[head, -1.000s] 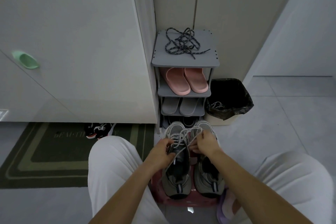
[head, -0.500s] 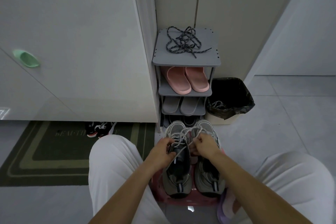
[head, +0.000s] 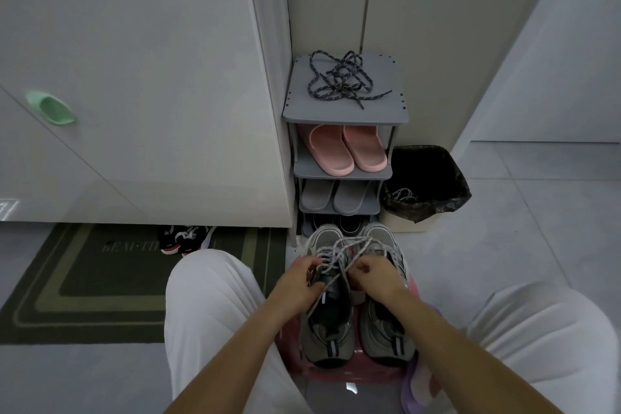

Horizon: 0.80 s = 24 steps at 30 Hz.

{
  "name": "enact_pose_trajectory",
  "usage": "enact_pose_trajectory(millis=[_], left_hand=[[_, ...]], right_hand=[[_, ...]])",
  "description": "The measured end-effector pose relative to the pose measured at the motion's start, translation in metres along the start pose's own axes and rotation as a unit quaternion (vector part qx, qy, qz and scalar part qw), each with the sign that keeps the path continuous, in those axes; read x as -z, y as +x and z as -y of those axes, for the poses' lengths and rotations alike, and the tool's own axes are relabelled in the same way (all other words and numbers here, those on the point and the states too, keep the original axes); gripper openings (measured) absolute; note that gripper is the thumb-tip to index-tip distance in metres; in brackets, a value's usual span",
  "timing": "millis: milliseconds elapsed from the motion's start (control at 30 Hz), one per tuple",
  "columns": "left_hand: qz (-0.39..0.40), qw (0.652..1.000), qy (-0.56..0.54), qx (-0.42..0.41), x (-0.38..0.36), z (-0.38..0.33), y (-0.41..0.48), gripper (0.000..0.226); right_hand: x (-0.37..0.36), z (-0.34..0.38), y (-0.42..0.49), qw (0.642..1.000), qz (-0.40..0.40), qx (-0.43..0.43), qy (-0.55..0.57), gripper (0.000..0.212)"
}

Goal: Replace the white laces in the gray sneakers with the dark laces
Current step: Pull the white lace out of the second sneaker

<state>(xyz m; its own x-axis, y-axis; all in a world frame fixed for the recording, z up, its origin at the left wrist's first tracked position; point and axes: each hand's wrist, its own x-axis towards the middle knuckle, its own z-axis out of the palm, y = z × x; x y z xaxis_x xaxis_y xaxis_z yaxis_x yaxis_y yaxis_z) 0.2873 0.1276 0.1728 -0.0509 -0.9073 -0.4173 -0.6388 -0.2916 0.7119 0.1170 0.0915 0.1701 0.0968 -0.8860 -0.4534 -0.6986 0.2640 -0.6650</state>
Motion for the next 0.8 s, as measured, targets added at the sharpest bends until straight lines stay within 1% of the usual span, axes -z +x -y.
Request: enact_pose_trajectory(millis=[67, 100, 200, 300, 333, 433, 533, 600, 633, 700, 733, 800], left_hand=[[-0.002, 1.0, 0.003, 0.001, 0.0, 0.0, 0.0, 0.043], [-0.003, 1.0, 0.005, 0.001, -0.001, 0.0, 0.0, 0.043], [-0.004, 1.0, 0.012, 0.004, -0.001, -0.001, 0.0, 0.044], [-0.004, 1.0, 0.014, 0.008, -0.001, 0.0, -0.001, 0.045], [-0.003, 1.0, 0.014, 0.01, 0.0, 0.0, -0.001, 0.044], [0.003, 1.0, 0.012, 0.014, 0.001, 0.001, 0.0, 0.044], [0.006, 1.0, 0.008, 0.019, 0.002, 0.002, 0.0, 0.043], [0.004, 1.0, 0.01, 0.016, 0.002, 0.001, 0.0, 0.043], [0.002, 1.0, 0.011, 0.011, 0.001, 0.001, 0.0, 0.043], [0.001, 1.0, 0.011, 0.006, 0.0, -0.001, -0.001, 0.042], [0.0, 1.0, 0.011, 0.004, 0.0, -0.002, -0.001, 0.042], [-0.002, 1.0, 0.017, 0.0, -0.001, -0.002, 0.0, 0.042]], right_hand=[[0.001, -0.001, 0.001, 0.999, 0.023, -0.005, 0.035, 0.008], [0.001, -0.001, 0.001, 0.999, 0.024, -0.003, 0.037, 0.012], [-0.001, 0.001, -0.001, 1.0, 0.0, -0.004, 0.028, 0.025], [-0.002, -0.003, 0.003, 0.999, 0.004, -0.005, 0.035, 0.025], [-0.002, -0.004, 0.005, 0.998, 0.009, -0.008, 0.056, 0.023], [0.004, 0.003, 0.005, 0.985, 0.01, -0.03, 0.168, 0.02], [0.01, 0.011, 0.007, 0.971, -0.023, -0.032, 0.238, 0.015], [0.01, 0.013, 0.009, 0.964, -0.048, -0.044, 0.258, 0.016], [0.008, 0.013, 0.01, 0.964, -0.051, -0.056, 0.254, 0.016], [0.003, 0.013, 0.009, 0.971, -0.029, -0.069, 0.228, 0.017], [0.001, 0.011, 0.008, 0.98, -0.014, -0.06, 0.187, 0.02], [-0.003, 0.009, 0.005, 0.997, -0.001, -0.031, 0.065, 0.033]])
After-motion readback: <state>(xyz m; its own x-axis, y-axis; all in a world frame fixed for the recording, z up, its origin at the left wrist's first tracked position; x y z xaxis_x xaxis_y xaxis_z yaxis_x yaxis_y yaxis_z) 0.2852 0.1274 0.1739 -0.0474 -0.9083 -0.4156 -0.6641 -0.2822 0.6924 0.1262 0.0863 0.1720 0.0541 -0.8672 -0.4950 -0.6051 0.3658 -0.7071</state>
